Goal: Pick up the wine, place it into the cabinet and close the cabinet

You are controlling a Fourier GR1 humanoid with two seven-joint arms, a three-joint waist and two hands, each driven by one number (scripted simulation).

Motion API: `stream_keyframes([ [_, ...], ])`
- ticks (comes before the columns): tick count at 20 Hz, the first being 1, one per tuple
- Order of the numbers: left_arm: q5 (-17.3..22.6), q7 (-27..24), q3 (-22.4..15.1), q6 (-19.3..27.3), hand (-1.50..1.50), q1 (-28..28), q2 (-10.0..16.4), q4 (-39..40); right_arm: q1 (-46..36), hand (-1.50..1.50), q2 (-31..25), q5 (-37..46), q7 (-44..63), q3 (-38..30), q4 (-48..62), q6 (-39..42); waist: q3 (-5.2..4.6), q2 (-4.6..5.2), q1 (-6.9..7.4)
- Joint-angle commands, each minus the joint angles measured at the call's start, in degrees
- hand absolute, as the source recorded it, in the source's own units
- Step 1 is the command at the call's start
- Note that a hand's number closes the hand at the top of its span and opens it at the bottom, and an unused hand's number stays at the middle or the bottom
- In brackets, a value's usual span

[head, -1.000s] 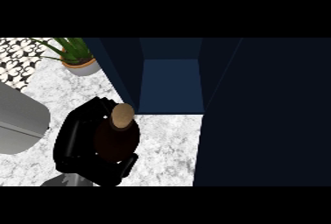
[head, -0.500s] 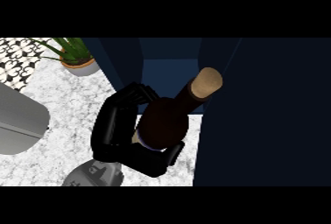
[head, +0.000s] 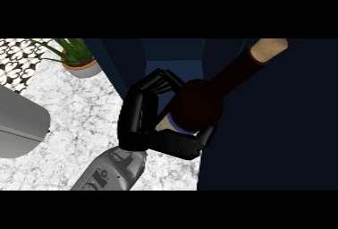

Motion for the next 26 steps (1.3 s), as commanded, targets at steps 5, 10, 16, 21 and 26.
stream_keyframes([
  [5,-0.2,-3.3,-0.4,3.9,1.50,-5.2,0.0,7.2,4.5,-1.50,-1.1,-8.5,-0.3,-5.1,-6.0,2.6,0.02,0.04,-0.29],
  [10,4.5,-10.5,-0.5,2.6,1.50,-0.4,0.0,10.0,-2.2,-1.50,-0.5,-3.4,4.9,-0.8,-6.2,-0.7,-0.06,0.08,-0.02],
  [16,11.1,-17.1,2.5,0.3,1.50,-0.3,0.0,14.4,2.2,-1.50,-1.5,-8.2,1.1,-5.3,-5.7,2.2,-0.01,0.12,-0.25],
  [21,8.6,-16.3,-1.9,4.0,1.50,-0.3,0.0,16.0,1.0,-1.50,-0.7,-4.6,3.8,-1.9,-7.8,0.6,-0.02,-0.06,0.19],
  [26,9.3,-20.3,-0.6,5.2,1.50,-6.5,0.0,26.5,1.9,-1.50,0.3,-3.4,0.6,-1.2,-5.0,1.0,-0.01,0.09,-0.30],
])
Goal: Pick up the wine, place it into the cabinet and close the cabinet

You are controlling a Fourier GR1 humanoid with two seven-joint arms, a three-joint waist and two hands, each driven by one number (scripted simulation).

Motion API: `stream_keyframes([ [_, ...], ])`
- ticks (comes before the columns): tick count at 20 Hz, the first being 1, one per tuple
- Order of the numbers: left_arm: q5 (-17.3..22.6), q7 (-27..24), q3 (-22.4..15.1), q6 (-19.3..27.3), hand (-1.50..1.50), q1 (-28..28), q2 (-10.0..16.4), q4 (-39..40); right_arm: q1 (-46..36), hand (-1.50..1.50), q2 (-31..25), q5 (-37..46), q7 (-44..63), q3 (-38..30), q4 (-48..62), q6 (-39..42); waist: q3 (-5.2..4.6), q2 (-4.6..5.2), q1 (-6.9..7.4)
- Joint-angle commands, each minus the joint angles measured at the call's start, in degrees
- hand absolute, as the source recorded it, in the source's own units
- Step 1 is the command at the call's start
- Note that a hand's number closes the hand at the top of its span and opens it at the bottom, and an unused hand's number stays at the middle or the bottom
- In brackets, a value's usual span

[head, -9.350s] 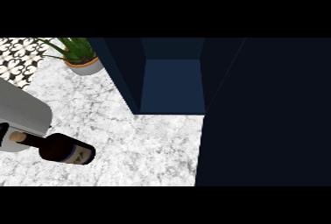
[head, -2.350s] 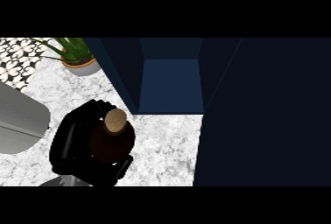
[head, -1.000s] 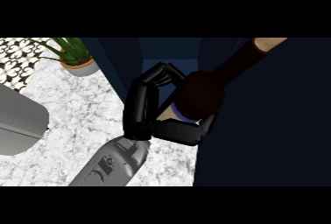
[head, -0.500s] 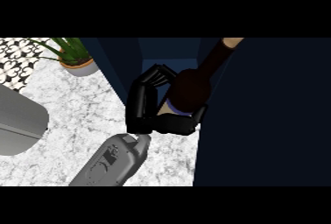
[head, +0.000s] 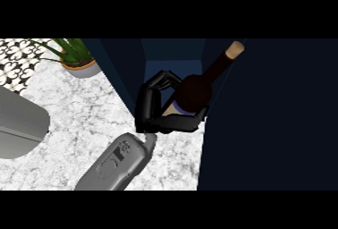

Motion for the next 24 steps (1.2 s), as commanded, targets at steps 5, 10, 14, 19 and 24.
stream_keyframes([
  [5,-1.6,-2.6,1.4,0.6,1.50,-1.1,-0.1,4.8,5.8,-1.50,-0.2,-6.3,2.7,-0.8,-10.6,0.8,0.02,-0.12,-0.06],
  [10,4.0,-11.5,2.4,2.2,1.50,-4.1,-0.1,13.2,2.7,-1.50,0.8,-1.6,2.1,2.9,-6.9,0.1,-0.03,0.10,-0.47],
  [14,2.6,-12.3,8.1,-5.3,1.50,-1.7,0.8,13.2,4.9,-1.50,-0.9,-6.5,2.8,-1.9,-8.2,1.5,0.01,-0.04,0.05],
  [19,2.9,-7.6,9.7,-5.5,1.50,-4.6,2.3,13.4,5.6,-1.50,1.2,-4.5,0.0,-0.4,-6.6,1.4,0.01,-0.13,0.31],
  [24,4.3,-10.2,11.5,-8.4,1.50,-7.3,-0.1,19.8,1.3,-1.50,1.3,-3.6,1.9,0.1,-6.4,-0.3,-0.02,0.04,-0.07],
])
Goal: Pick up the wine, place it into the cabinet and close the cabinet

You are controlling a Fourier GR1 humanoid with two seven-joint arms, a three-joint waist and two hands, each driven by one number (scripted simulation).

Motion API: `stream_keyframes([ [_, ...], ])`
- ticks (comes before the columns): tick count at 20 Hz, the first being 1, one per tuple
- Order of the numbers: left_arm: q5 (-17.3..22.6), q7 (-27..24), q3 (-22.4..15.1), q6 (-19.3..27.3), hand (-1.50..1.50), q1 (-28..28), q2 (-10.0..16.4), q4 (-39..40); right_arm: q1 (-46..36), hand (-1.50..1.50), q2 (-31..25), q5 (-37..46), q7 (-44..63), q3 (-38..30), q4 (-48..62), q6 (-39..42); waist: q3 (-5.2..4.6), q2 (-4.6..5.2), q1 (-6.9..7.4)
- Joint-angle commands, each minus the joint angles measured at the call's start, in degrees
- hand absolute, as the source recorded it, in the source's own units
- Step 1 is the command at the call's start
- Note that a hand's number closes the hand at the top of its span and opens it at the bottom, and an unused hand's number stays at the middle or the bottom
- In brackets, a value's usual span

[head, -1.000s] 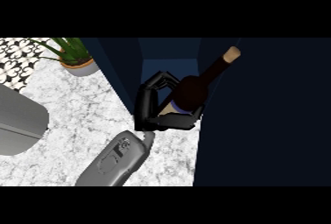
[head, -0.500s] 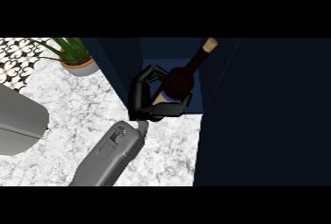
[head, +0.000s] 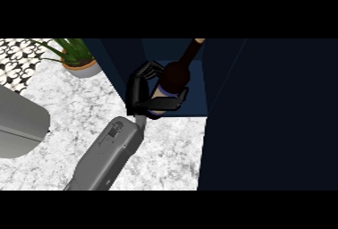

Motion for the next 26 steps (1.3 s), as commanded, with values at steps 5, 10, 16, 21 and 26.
stream_keyframes([
  [5,5.2,-0.8,1.2,0.2,1.50,-10.3,-0.3,12.3,-3.7,-1.50,1.4,-2.5,0.6,0.6,0.9,-1.7,-0.02,0.25,-0.57],
  [10,5.0,-5.0,3.7,-2.5,1.50,-11.4,-0.3,19.5,1.5,-1.50,-1.5,-8.2,3.3,-3.2,-6.1,1.2,0.00,0.21,-0.98],
  [16,4.0,-9.2,6.6,-2.4,1.50,-17.8,0.6,26.8,2.1,-1.50,0.8,-5.0,1.7,0.3,-4.7,0.6,-0.01,0.24,-0.82],
  [21,5.1,-12.6,8.8,0.7,1.50,-23.4,-0.3,33.0,0.1,-1.50,1.4,-3.2,0.8,1.6,-2.2,0.3,-0.02,0.44,-1.43],
  [26,4.9,-16.9,12.6,-2.0,1.50,-25.1,-0.3,38.9,0.8,-1.50,2.2,-2.1,2.1,3.9,-4.0,-0.1,-0.05,0.59,-1.72],
])
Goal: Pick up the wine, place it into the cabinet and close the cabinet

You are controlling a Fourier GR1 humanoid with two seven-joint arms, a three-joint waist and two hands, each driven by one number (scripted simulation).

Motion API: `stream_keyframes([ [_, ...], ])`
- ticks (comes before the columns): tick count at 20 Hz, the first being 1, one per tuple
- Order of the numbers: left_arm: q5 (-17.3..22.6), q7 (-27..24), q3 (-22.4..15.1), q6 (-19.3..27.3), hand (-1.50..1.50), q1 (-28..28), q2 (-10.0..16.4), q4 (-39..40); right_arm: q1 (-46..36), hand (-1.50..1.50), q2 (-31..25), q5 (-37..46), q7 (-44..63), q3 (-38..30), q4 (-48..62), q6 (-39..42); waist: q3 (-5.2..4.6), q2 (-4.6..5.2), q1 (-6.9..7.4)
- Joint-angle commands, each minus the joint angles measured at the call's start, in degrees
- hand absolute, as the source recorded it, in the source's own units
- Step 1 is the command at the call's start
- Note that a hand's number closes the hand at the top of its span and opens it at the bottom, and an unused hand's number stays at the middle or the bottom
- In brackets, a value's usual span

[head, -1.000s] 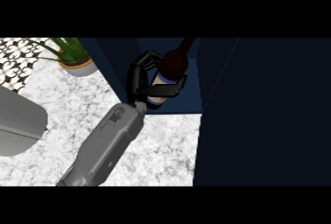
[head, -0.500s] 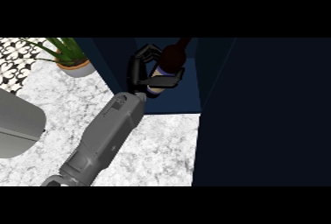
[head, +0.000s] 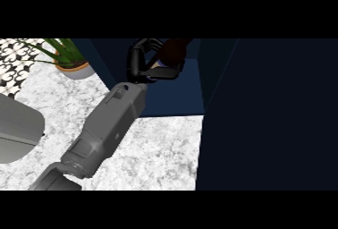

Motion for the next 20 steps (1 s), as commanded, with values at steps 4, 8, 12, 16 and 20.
stream_keyframes([
  [4,1.7,-2.5,4.0,-1.2,1.50,-1.8,-0.7,5.4,-0.1,-1.50,-1.9,-8.2,4.8,-4.0,-6.9,0.0,0.00,0.01,-0.18],
  [8,5.1,-3.4,8.7,-4.5,1.50,-2.4,-0.1,7.8,0.8,-1.50,1.0,-3.4,2.2,0.8,-5.0,-0.8,-0.03,0.40,-0.83],
  [12,5.7,-3.7,9.9,-6.4,1.50,-3.1,-0.1,9.1,-0.2,-1.50,0.6,-3.2,2.4,0.5,-4.1,-0.4,-0.03,0.28,-0.38],
  [16,6.2,-7.5,10.1,-7.2,1.50,-1.7,-0.7,11.1,0.8,-1.50,0.0,-4.5,1.5,-0.5,-2.8,0.7,-0.01,0.46,-1.06],
  [20,5.7,-4.3,10.7,-7.0,1.50,-5.0,1.5,12.8,-0.5,-1.50,-0.5,-4.9,1.4,-1.6,-3.1,0.7,0.00,0.48,-0.84],
])
